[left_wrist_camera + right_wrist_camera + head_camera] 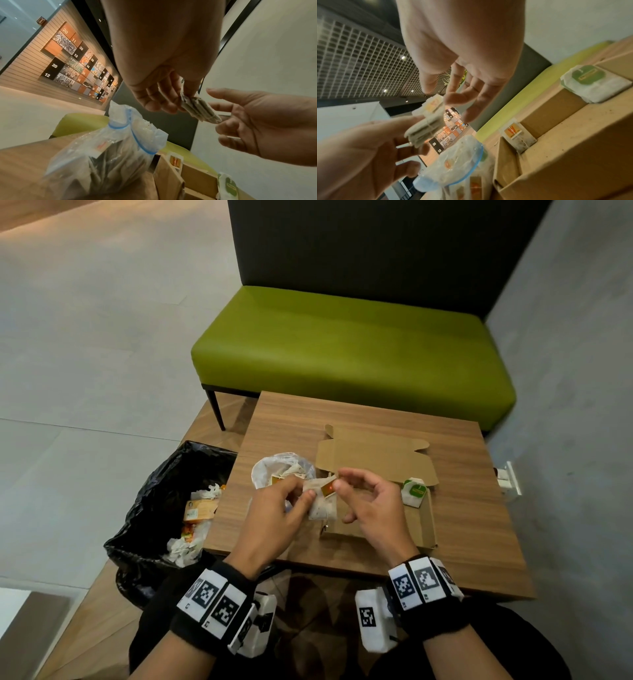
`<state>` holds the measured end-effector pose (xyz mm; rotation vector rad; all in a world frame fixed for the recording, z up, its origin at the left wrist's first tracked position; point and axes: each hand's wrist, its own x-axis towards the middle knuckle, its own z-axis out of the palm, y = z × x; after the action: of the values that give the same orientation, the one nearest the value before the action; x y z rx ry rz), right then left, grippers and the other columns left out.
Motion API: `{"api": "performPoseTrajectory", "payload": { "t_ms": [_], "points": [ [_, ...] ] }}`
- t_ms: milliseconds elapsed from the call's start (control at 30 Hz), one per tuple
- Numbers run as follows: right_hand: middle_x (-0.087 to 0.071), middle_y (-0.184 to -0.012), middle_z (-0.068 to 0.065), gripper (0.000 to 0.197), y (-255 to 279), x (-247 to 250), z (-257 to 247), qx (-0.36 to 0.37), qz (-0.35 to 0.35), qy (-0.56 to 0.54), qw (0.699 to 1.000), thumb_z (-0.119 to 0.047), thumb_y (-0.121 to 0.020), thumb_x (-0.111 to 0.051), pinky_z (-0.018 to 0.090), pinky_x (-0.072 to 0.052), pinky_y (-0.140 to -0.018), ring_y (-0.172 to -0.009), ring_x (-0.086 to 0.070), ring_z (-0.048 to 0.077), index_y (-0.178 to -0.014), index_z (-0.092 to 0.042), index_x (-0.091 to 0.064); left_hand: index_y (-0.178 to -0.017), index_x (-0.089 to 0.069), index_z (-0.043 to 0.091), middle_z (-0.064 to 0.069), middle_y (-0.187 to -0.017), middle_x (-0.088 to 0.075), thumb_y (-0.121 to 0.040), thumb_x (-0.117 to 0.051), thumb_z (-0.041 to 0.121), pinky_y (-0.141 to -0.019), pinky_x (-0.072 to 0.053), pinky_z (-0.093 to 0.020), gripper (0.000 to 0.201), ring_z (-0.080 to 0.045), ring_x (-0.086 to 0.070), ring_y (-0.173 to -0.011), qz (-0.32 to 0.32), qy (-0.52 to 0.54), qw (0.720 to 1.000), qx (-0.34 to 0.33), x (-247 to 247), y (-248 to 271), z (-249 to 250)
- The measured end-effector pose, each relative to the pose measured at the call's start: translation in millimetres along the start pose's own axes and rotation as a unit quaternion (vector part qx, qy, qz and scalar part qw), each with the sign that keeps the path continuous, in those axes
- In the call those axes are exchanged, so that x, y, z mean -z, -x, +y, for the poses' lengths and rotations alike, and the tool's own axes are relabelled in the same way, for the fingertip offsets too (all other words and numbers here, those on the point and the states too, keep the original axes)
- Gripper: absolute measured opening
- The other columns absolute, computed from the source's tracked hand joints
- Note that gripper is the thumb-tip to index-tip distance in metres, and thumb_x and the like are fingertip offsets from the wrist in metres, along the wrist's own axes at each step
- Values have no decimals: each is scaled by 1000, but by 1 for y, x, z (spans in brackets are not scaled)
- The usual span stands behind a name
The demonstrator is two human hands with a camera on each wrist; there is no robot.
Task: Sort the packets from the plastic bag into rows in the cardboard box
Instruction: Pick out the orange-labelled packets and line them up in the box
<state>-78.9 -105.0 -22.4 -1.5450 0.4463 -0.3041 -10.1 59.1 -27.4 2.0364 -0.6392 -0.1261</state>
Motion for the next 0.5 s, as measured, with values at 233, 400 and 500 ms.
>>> {"api": "performPoseTrajectory", "payload": {
  "t_ms": [233,400,500],
  "points": [
    [-74,-81,0,14,7,0,5,9,32,11,999,-11,-85,-76,32,-52,-51,-57,-58,19,-96,-19,-72,-83,-66,26,7,-73,-69,-95,-64,25,-54,-54,-32,12,-10,-66,-62,31,96,993,57,-10,3,7],
    [-71,-77,8,14,6,3,5,-30,-5,17,999,-17,-86,-76,36,-54,-56,-60,-59,18,-99,-17,-73,-91,-68,9,-7,-73,-70,-95,-64,19,-54,-58,-41,12,-23,-67,-61,32,193,975,101,-12,5,13],
    [-73,-78,2,4,6,9,4,-34,-26,23,999,-17,-87,-75,36,-58,-57,-67,-64,14,-91,-16,-74,-96,-69,8,-13,-78,-71,-96,-63,20,-59,-61,-43,13,-24,-70,-68,36,224,965,129,-14,3,12]
  ]
}}
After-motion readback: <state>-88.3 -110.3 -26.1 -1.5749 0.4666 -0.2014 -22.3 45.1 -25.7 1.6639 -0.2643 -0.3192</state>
